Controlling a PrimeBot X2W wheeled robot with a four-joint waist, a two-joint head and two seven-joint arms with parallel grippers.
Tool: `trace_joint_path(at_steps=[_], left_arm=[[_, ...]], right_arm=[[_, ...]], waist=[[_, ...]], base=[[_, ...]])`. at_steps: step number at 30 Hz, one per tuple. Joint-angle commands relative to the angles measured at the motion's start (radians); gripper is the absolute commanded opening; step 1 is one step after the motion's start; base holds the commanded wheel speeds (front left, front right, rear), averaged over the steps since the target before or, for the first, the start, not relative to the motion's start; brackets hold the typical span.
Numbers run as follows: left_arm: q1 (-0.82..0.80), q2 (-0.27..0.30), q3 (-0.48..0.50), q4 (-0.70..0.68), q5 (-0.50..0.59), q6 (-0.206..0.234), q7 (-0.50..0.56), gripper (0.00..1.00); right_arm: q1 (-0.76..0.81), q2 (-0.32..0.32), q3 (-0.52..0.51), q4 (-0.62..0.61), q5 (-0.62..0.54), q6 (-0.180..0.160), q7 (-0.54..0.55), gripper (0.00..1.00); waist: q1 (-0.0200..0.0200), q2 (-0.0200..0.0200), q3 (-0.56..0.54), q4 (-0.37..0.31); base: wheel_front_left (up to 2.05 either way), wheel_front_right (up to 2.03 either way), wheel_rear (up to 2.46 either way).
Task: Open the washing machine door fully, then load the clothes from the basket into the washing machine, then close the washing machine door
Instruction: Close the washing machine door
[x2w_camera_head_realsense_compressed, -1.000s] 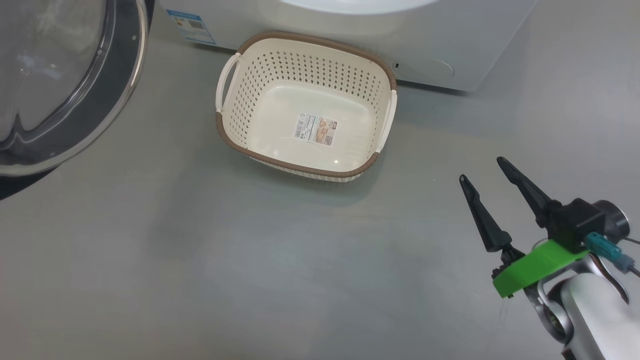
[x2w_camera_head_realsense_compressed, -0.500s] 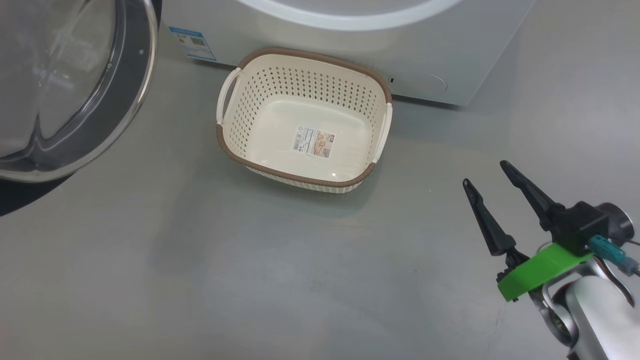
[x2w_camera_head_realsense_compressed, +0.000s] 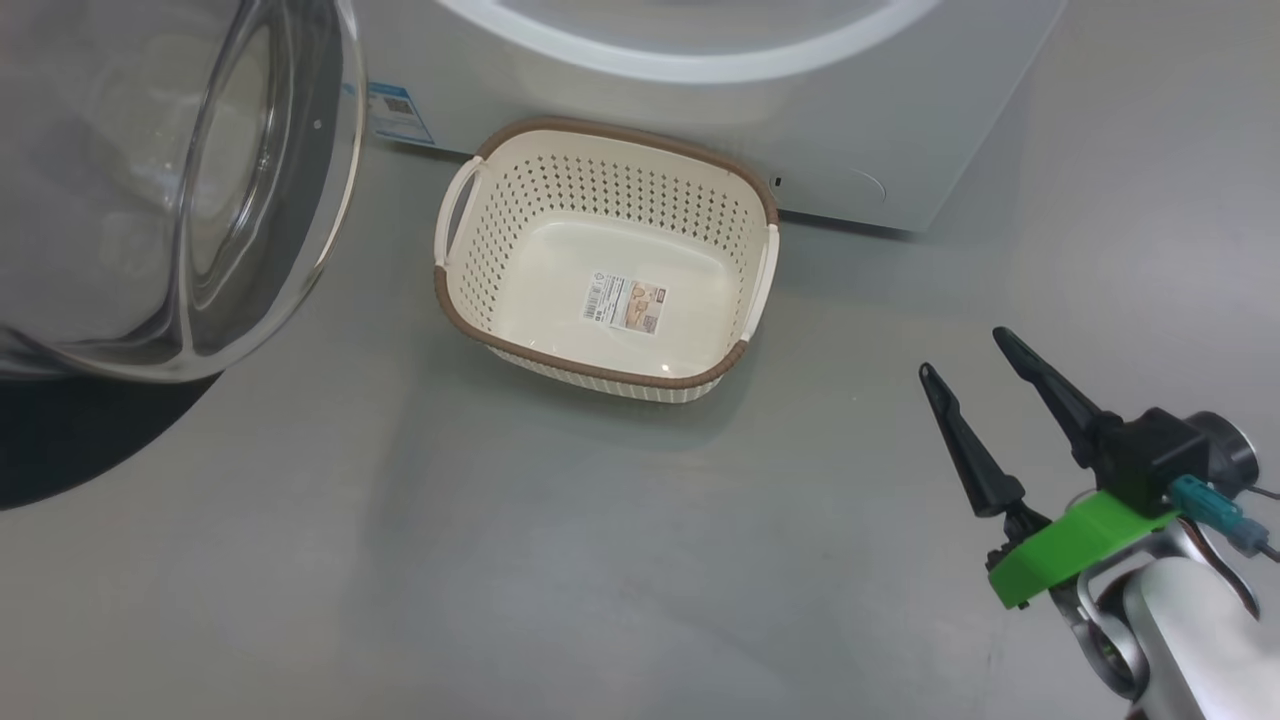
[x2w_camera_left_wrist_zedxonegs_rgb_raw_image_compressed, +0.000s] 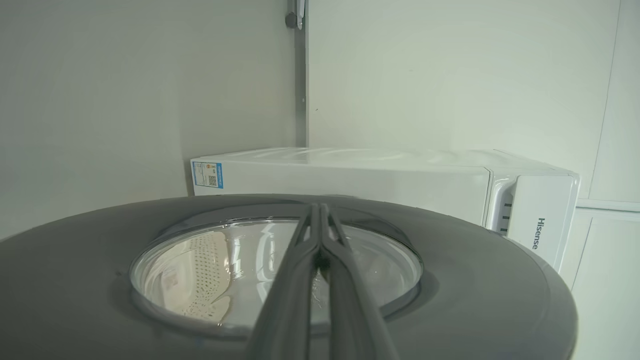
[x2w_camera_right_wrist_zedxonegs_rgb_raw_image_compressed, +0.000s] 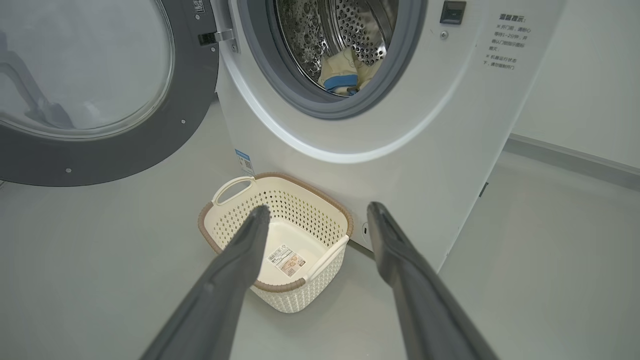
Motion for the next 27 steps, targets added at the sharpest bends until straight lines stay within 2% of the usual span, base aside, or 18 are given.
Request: trace_joint_path(at_steps=[1, 8, 27], left_arm=[[0.023, 0.065, 0.002, -0.048, 0.011, -0.003, 0.017, 0.00], [0.047, 0.039, -0.039, -0.135, 0.009, 0.028, 0.079, 0.00], [0.124, -0.130, -0.211, -0.455, 0.020, 0.130, 0.187, 0.00]], right_arm=[[0.017, 0.002, 0.011, -0.025, 0.000, 0.004, -0.006, 1.00], [0.021, 0.036, 0.007, -0.020, 0.004, 0.004, -0.006, 1.00], [0.022, 0.119, 0.001, -0.002, 0.015, 0.004, -0.006, 1.00]], waist=[[0.0000, 0.0000, -0.008, 0.003], [0.0000, 0.0000, -0.038, 0.017], [0.0000, 0.0000, -0.132, 0.012]], base=[[0.00, 0.00, 0.00], [0.00, 0.00, 0.00], [0.00, 0.00, 0.00]])
